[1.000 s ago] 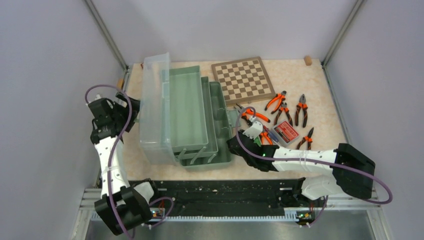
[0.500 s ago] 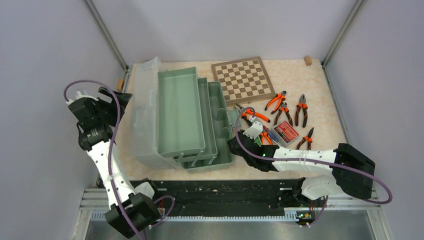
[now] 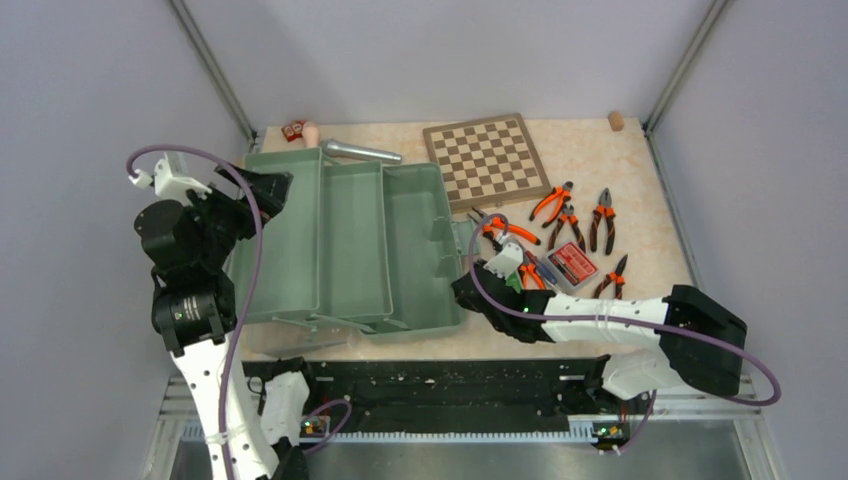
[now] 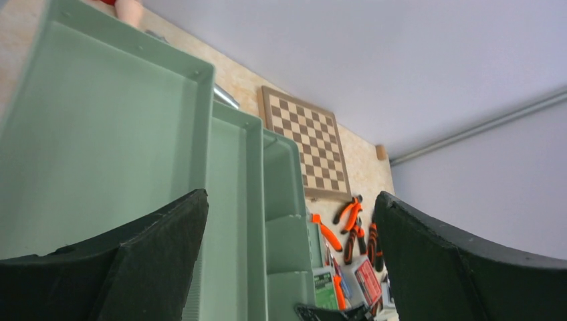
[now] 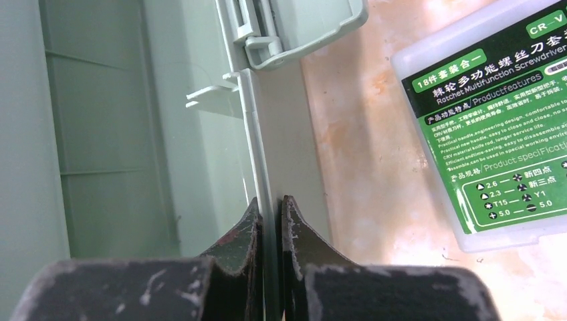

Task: Pack the tool kit

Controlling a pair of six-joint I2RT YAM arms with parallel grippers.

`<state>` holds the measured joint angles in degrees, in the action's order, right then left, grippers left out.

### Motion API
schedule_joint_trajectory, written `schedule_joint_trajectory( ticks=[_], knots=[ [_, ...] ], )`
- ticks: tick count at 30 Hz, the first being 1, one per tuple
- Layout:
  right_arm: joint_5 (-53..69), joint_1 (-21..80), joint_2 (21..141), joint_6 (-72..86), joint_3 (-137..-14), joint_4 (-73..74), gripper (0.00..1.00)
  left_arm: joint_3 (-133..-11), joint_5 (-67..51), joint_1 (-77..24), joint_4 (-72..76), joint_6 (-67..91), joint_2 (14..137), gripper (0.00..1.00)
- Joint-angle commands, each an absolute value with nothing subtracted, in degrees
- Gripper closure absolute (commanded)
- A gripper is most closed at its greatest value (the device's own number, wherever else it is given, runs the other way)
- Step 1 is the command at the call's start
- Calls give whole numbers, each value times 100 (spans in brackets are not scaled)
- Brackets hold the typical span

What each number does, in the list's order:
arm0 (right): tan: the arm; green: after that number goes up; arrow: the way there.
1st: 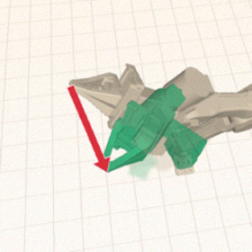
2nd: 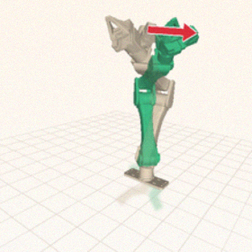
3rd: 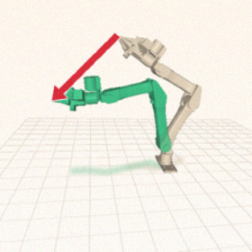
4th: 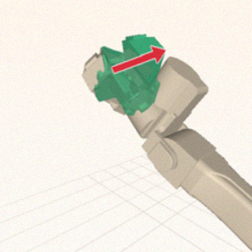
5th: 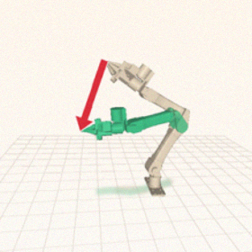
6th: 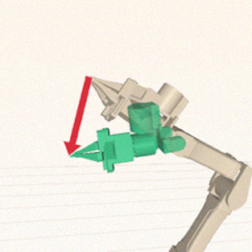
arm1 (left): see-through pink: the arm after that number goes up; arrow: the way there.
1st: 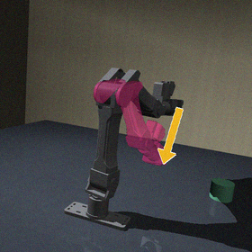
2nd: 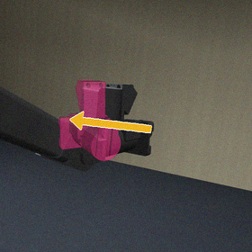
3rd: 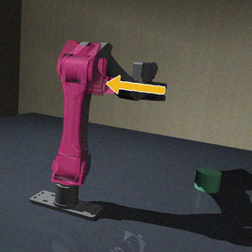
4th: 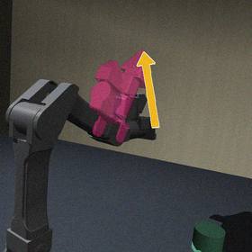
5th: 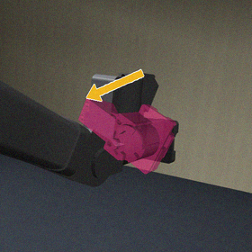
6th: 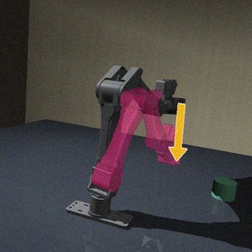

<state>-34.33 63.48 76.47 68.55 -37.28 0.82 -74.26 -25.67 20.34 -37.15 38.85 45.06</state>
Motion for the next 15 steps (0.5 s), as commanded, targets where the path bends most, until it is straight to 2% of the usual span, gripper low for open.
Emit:
schedule_joint_trajectory(
  ticks=[1,5,7,11,15],
  knots=[
    [-3155,6302,7739,7919,-4004,-423,100,-7122,-2479,1635,-3685,3857,4520,1],
    [-3214,6645,8023,8199,-4419,-23,100,-6880,-2343,1132,-3611,3846,4616,2],
    [-3355,6798,8060,8304,-4613,362,95,-6815,-2153,866,-3612,3789,4638,1],
    [-3686,6889,7936,8347,-4746,774,77,-6633,-1999,456,-3618,3732,4614,1],
    [-4141,6882,7599,7821,-4818,1136,53,-6414,-1934,61,-3622,3717,4540,2]
  ],
)
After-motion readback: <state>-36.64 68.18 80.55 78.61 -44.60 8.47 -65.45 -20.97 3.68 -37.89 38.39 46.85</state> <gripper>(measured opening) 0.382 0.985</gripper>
